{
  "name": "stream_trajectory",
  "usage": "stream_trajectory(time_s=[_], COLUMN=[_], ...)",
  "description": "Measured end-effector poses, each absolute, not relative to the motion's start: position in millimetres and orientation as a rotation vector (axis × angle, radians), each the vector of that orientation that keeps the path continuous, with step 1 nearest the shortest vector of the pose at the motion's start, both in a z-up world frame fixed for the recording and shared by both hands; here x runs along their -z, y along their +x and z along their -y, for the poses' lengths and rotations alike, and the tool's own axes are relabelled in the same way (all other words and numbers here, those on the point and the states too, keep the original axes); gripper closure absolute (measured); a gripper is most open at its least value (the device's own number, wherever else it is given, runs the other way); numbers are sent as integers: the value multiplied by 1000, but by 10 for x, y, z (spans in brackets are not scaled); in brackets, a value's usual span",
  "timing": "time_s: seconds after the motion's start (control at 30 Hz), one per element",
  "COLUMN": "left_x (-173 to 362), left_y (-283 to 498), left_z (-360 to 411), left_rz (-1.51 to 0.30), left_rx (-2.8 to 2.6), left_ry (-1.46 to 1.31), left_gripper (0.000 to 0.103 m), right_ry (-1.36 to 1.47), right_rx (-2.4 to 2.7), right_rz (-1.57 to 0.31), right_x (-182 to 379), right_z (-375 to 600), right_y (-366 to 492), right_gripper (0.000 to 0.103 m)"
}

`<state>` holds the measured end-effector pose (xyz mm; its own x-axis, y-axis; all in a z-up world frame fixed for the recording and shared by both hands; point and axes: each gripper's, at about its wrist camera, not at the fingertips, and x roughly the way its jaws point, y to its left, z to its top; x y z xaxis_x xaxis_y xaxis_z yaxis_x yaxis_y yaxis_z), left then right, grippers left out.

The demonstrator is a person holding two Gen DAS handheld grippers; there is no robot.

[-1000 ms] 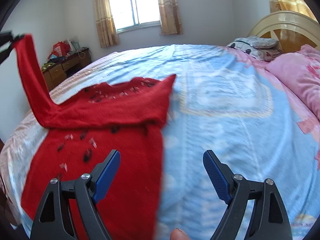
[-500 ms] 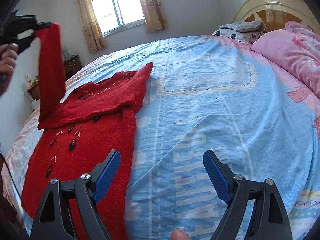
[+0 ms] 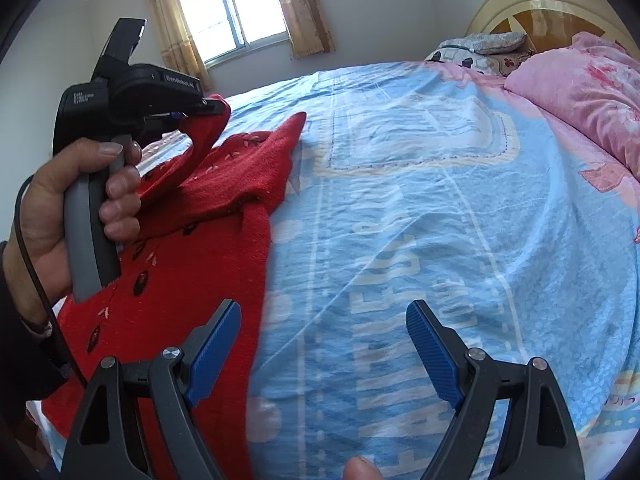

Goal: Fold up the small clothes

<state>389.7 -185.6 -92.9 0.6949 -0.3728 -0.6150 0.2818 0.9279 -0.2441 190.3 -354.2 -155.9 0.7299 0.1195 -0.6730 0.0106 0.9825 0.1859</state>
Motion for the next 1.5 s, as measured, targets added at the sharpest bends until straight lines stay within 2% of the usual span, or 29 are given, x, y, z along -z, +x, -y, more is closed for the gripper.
stream_trajectory(time_s=[0.07, 0.1, 0.17, 0.2, 0.23, 0.33, 0.53, 0.67, 0.8, 0.97, 1.07, 1.13, 1.2, 1.27, 1.33, 1.5], left_x=[890, 881, 809, 783, 760, 786, 1121, 1430, 1513, 1456, 1532, 1645, 1664, 1659, 1686, 1731], left_y=[3806, 3764, 3616, 3535, 3441, 3200, 2933, 2956, 3040, 3236, 3384, 3485, 3460, 3425, 3430, 3444], left_z=[1854, 1849, 1768, 1705, 1602, 1216, 179, -434, -631, -531, -596, -634, -709, -722, -733, -845], left_rz=[-700, -690, -663, -645, -622, -575, -595, -713, -736, -693, -715, -768, -780, -769, -778, -799], left_rx=[365, 369, 378, 376, 366, 308, 18, -85, -51, -37, -135, -169, -156, -161, -163, -189], left_ry=[-75, -55, -15, -1, 14, 79, 200, 131, 7, -6, 47, 52, 8, 1, -2, -65], left_gripper=[86, 81, 63, 48, 38, 30, 28, 28, 28, 27, 23, 14, 13, 7, 6, 4], right_ry=[193, 198, 198, 195, 190, 167, 150, 182, 139, 105, 145, 160, 158, 156, 161, 112], right_rx=[-57, -56, -52, -52, -52, -50, -72, -59, -45, -65, -105, -115, -121, -124, -135, -123], right_rz=[-758, -762, -764, -761, -758, -739, -688, -670, -629, -625, -637, -652, -665, -678, -699, -780], right_x=[1576, 1585, 1589, 1589, 1586, 1564, 1486, 1435, 1366, 1316, 1238, 1188, 1132, 1088, 1074, 1192], right_z=[3574, 3589, 3602, 3597, 3591, 3562, 3526, 3528, 3367, 3140, 3060, 3017, 2971, 2915, 2852, 2614], right_y=[1912, 1916, 1918, 1914, 1908, 1880, 1792, 1775, 1729, 1757, 1883, 2029, 2221, 2438, 2714, 3271], right_gripper=[18, 18, 18, 18, 18, 18, 18, 18, 18, 18, 19, 26, 36, 37, 37, 48])
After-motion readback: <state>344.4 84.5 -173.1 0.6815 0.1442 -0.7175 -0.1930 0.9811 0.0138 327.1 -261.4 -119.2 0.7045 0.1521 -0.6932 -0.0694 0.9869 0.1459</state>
